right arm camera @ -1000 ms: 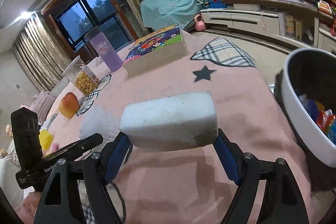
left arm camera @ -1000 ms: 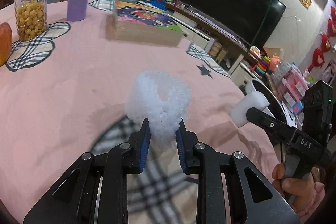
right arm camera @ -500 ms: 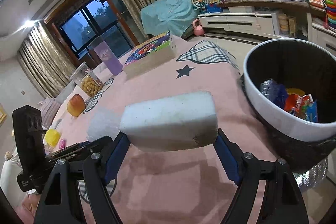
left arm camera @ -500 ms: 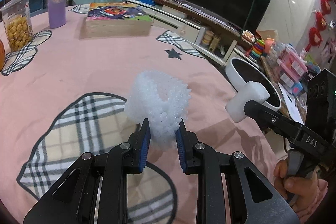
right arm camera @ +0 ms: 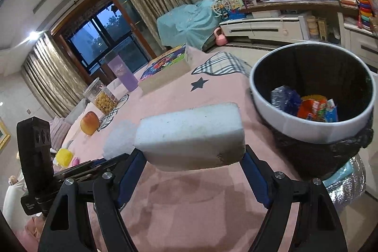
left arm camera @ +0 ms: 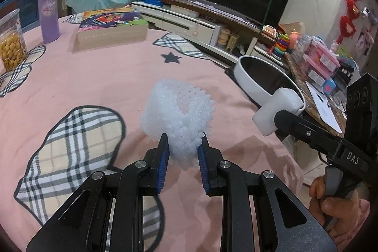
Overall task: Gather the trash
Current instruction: 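Carry the mesh sleeve and sponge from the table over the bin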
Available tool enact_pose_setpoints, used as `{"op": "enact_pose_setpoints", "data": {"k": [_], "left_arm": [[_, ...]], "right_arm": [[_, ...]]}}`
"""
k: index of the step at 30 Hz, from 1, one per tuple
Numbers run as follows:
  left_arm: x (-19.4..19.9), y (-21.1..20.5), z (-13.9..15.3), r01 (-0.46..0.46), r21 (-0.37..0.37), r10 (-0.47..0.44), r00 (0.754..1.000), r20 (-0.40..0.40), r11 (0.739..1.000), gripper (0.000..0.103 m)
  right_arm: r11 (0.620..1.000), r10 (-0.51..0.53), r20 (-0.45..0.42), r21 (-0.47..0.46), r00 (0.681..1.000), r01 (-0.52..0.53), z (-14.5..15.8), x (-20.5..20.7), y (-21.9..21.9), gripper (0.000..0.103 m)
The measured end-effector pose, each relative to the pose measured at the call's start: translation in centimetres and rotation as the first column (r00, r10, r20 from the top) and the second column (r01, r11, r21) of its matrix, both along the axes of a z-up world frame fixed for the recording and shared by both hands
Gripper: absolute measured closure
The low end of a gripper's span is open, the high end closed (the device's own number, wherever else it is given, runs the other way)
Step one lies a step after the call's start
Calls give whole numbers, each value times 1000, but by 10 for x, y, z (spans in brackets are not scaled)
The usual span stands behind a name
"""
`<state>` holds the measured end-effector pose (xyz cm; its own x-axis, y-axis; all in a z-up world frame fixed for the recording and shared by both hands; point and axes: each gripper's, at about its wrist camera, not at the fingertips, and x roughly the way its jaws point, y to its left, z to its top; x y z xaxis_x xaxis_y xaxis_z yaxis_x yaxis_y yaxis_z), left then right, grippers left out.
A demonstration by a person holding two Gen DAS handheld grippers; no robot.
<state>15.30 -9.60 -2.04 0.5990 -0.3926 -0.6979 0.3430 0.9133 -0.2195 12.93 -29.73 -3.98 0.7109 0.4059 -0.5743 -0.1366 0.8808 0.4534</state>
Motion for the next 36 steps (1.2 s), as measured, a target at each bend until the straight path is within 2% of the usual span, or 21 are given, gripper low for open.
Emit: {"op": "enact_pose_setpoints", "data": {"k": [24, 36], "left_arm": [[14, -91, 21, 165, 14, -166, 985, 38, 986, 81], [25, -126, 27, 214, 33, -216, 975, 45, 976, 81]], "right_arm": [[987, -145, 23, -59, 989, 146, 20, -9, -84, 22], [985, -161, 6, -66, 987, 161, 19, 1, -110, 22]]}}
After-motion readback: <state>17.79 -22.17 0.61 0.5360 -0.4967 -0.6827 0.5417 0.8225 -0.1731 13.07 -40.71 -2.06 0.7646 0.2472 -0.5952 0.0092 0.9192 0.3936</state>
